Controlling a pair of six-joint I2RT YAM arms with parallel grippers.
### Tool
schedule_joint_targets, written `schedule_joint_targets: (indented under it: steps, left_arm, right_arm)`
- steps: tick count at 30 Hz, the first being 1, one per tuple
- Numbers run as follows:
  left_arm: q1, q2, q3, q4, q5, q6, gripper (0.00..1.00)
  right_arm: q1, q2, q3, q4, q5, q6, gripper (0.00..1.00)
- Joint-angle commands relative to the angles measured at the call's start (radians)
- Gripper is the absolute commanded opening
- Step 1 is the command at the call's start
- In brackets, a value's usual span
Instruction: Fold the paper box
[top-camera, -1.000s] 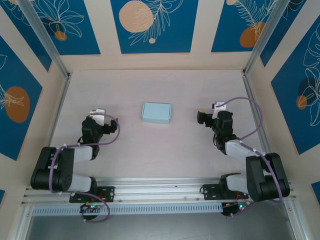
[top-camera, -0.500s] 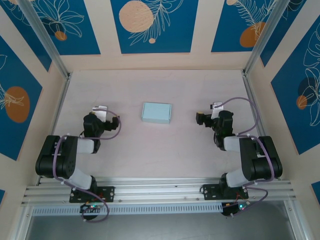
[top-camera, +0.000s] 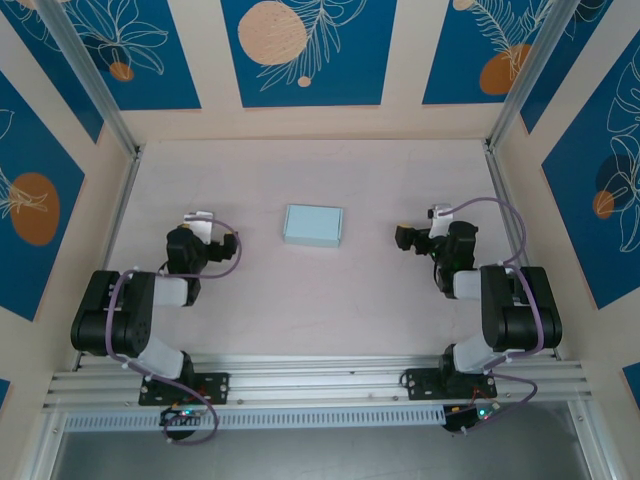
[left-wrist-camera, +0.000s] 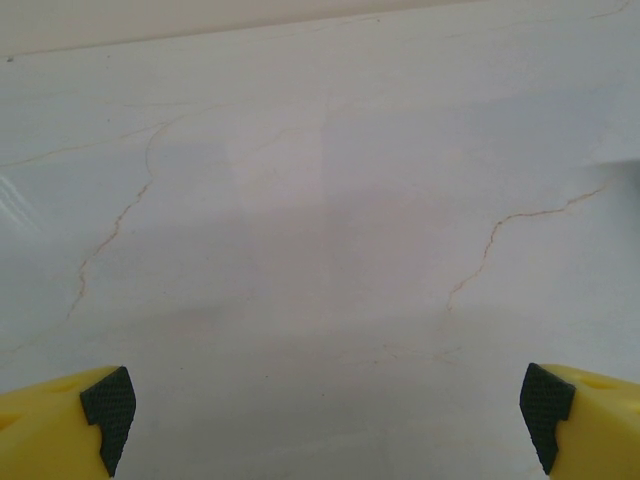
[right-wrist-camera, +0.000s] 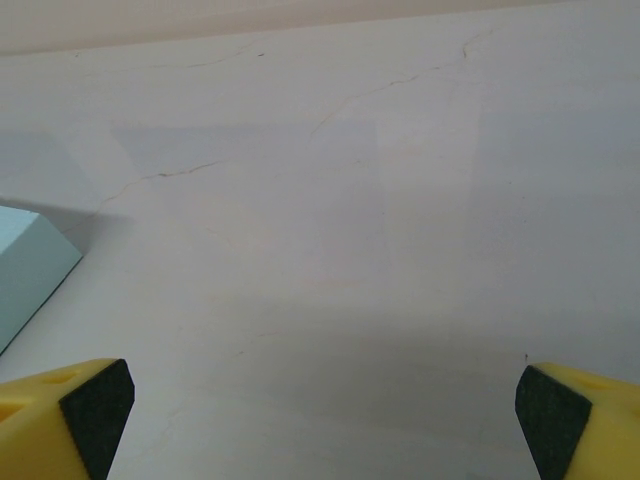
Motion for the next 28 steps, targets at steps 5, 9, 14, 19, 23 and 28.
schedule_joint_targets:
  steps: [5,9,14,19,23,28]
  left_arm:
    - [0.012,0.003,0.008,0.0,-0.008,-0.01,1.0]
    - [0.01,0.002,0.008,-0.001,-0.01,-0.009,1.0]
    - [0.01,0.002,0.008,-0.001,-0.01,-0.01,1.0]
    - [0.01,0.004,0.009,-0.002,-0.01,-0.009,1.0]
    - [0.01,0.007,0.011,-0.002,-0.005,-0.007,1.0]
    - [0.01,0.003,0.006,0.002,-0.005,-0.007,1.0]
  right_arm:
    - [0.028,0.004,0.024,0.001,0.07,0.012,1.0]
    - [0.027,0.004,0.023,0.001,0.071,0.011,1.0]
    - [0.027,0.004,0.023,0.001,0.07,0.013,1.0]
    - [0.028,0.006,0.023,0.001,0.068,0.013,1.0]
    - [0.027,0.004,0.023,0.001,0.068,0.013,1.0]
    - [0.027,0.004,0.023,0.001,0.069,0.013,0.99]
